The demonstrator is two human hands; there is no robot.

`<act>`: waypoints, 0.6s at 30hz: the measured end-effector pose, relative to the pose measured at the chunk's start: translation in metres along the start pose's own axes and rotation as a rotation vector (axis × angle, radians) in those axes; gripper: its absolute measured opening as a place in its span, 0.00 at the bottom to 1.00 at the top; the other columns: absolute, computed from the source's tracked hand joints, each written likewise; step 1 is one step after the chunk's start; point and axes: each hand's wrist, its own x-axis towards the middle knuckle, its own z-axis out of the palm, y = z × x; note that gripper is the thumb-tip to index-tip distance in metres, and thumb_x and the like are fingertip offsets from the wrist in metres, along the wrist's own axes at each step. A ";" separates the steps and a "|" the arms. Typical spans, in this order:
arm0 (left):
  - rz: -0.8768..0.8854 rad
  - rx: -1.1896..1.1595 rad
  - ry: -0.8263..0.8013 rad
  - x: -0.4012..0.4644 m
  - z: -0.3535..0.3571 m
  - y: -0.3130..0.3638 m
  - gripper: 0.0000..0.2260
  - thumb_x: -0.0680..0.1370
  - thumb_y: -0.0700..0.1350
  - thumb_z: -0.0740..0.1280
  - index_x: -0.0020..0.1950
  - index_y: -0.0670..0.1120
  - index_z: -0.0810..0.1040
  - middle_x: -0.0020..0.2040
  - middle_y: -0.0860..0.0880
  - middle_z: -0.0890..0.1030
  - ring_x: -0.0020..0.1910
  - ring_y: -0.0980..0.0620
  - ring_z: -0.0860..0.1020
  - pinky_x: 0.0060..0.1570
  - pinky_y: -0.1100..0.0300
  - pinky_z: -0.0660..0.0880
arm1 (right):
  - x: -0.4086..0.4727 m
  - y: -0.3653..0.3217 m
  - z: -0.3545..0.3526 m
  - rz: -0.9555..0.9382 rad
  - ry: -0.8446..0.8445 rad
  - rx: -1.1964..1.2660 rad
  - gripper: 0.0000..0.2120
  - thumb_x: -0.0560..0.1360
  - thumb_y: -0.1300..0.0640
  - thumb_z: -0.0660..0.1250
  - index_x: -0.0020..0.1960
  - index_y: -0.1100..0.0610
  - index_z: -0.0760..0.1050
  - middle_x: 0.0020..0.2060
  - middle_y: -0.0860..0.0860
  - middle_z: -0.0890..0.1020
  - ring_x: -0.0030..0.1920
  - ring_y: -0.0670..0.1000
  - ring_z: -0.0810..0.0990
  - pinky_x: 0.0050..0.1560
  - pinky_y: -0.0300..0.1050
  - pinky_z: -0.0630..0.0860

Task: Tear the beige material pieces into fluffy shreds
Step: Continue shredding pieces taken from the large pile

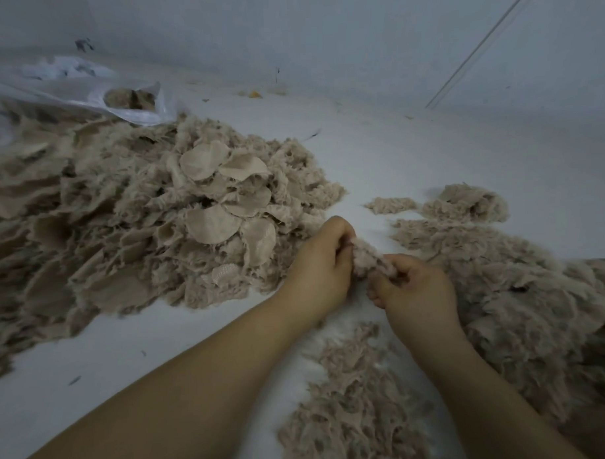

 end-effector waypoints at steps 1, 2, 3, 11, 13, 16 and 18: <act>-0.033 -0.067 0.004 0.000 -0.001 0.000 0.05 0.81 0.36 0.58 0.48 0.44 0.69 0.36 0.36 0.73 0.34 0.36 0.73 0.32 0.44 0.72 | 0.001 0.001 0.000 -0.003 0.025 0.022 0.11 0.78 0.60 0.68 0.39 0.49 0.81 0.31 0.51 0.83 0.35 0.57 0.83 0.40 0.58 0.83; -0.054 -0.114 0.002 0.001 -0.001 0.000 0.05 0.82 0.36 0.59 0.48 0.45 0.68 0.35 0.36 0.73 0.32 0.37 0.72 0.30 0.46 0.71 | 0.002 0.002 0.001 0.007 0.056 0.054 0.11 0.79 0.59 0.68 0.39 0.51 0.81 0.30 0.50 0.83 0.33 0.52 0.83 0.37 0.53 0.82; -0.068 -0.142 -0.010 0.002 -0.001 -0.001 0.05 0.81 0.37 0.61 0.48 0.46 0.68 0.33 0.39 0.72 0.29 0.40 0.70 0.28 0.50 0.69 | 0.003 0.003 0.001 0.025 0.084 0.094 0.11 0.80 0.59 0.67 0.39 0.54 0.81 0.29 0.49 0.83 0.31 0.48 0.82 0.34 0.46 0.81; -0.167 -0.241 0.004 0.005 -0.001 -0.004 0.10 0.74 0.39 0.73 0.48 0.47 0.73 0.36 0.48 0.77 0.32 0.55 0.72 0.34 0.58 0.71 | 0.005 0.007 -0.001 0.045 0.226 0.255 0.21 0.82 0.52 0.64 0.30 0.51 0.74 0.20 0.46 0.73 0.23 0.46 0.69 0.26 0.45 0.68; -0.167 -0.253 0.067 0.005 -0.002 -0.004 0.09 0.75 0.39 0.73 0.46 0.47 0.73 0.38 0.49 0.76 0.35 0.54 0.72 0.36 0.58 0.72 | 0.006 0.007 -0.002 0.064 0.242 0.312 0.20 0.82 0.52 0.64 0.32 0.53 0.74 0.21 0.45 0.69 0.24 0.47 0.67 0.28 0.46 0.68; -0.118 -0.248 0.143 0.005 -0.006 -0.006 0.07 0.77 0.38 0.70 0.41 0.43 0.73 0.34 0.50 0.72 0.33 0.56 0.70 0.35 0.62 0.69 | 0.006 0.006 -0.002 0.057 0.251 0.324 0.24 0.83 0.52 0.62 0.28 0.50 0.69 0.20 0.43 0.64 0.23 0.48 0.62 0.29 0.46 0.65; -0.079 -0.164 0.174 0.005 -0.009 -0.006 0.11 0.78 0.39 0.69 0.38 0.47 0.70 0.30 0.58 0.68 0.29 0.61 0.65 0.31 0.68 0.65 | 0.005 0.003 -0.002 0.062 0.273 0.350 0.26 0.84 0.53 0.61 0.26 0.47 0.67 0.19 0.43 0.62 0.22 0.46 0.60 0.28 0.45 0.62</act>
